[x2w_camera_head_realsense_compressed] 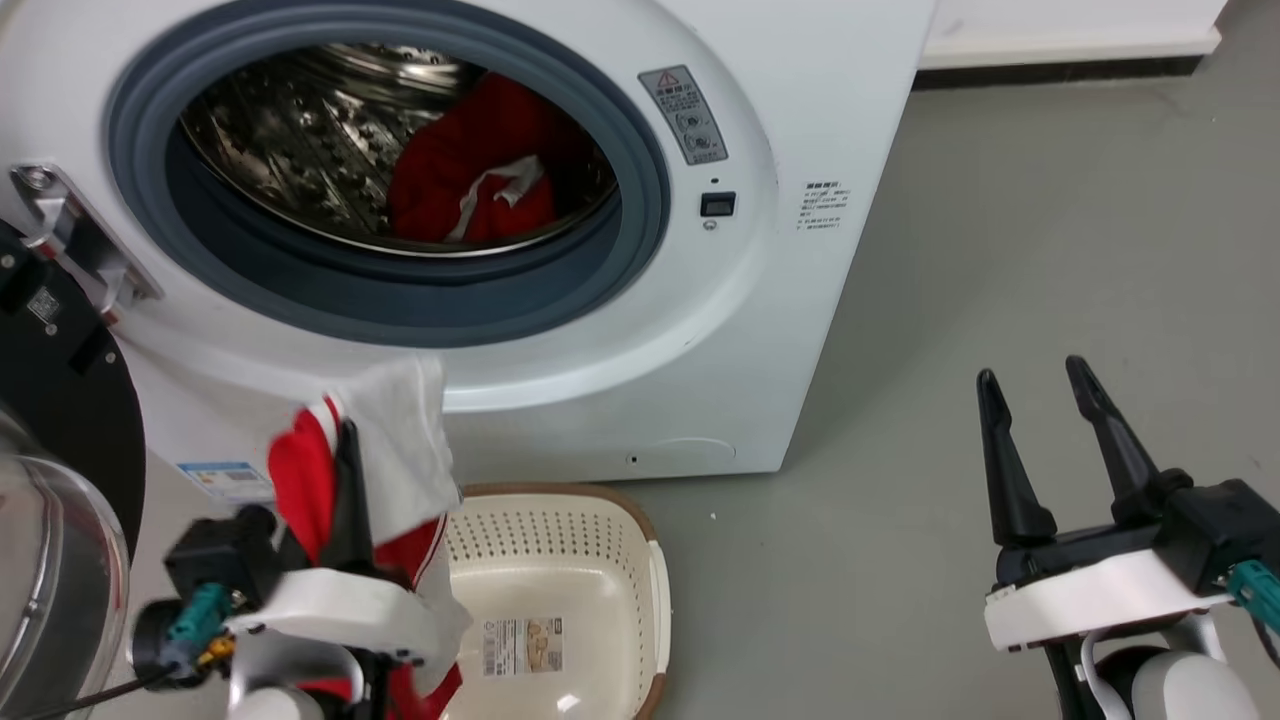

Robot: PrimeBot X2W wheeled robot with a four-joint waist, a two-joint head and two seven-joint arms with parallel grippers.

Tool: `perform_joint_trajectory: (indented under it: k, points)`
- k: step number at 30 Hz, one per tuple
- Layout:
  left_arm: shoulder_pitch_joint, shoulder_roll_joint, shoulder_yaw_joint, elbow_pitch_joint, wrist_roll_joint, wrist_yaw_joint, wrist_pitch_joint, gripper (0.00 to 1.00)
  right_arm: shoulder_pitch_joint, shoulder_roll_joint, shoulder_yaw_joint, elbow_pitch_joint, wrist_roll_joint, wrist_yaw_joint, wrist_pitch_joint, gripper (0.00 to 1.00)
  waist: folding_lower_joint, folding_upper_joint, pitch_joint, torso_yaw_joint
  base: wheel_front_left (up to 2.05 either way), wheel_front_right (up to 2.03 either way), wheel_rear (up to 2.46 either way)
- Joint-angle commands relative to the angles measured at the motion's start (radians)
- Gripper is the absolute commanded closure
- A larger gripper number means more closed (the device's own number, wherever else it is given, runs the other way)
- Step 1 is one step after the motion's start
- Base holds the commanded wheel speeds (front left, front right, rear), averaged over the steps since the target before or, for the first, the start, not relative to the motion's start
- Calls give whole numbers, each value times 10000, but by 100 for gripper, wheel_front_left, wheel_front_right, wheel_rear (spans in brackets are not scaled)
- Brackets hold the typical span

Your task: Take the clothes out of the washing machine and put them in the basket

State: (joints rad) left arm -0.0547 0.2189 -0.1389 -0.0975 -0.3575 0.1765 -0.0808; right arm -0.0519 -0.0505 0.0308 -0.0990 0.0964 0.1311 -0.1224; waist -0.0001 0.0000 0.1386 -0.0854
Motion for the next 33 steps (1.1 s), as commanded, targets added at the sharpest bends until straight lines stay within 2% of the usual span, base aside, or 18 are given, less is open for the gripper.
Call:
perform_joint_trajectory:
  k: [1, 9, 20, 28, 33]
  points:
    - [84, -150, -29, 567, -133, -81, -248, 100, -213, 2, 59, -147, -15, -7, 22, 0, 1, 0, 356, -26, 0, 0, 0]
    - [-1166, -632, -11, 3540, -522, -644, -1423, 100, -649, 2, 151, -807, -66, -7, 75, 0, 1, 0, 1950, -351, 0, 0, 0]
    - [-3801, -812, -7, 8048, -341, -1318, -1827, 100, -1508, 6, 337, -1350, 46, -7, -161, 0, 1, 0, 4318, -1166, 0, 0, 0]
    - [-5330, -801, 274, 10655, -225, -1398, -1861, 100, -1865, 6, 429, -1453, 183, -7, -452, 0, 1, 0, 5449, -1646, 0, 0, 0]
    - [-5676, -877, 400, 11643, -305, -1429, -1862, 100, -1931, 6, 469, -1383, 214, -7, -561, 0, 1, 0, 5628, -1793, 0, 0, 0]
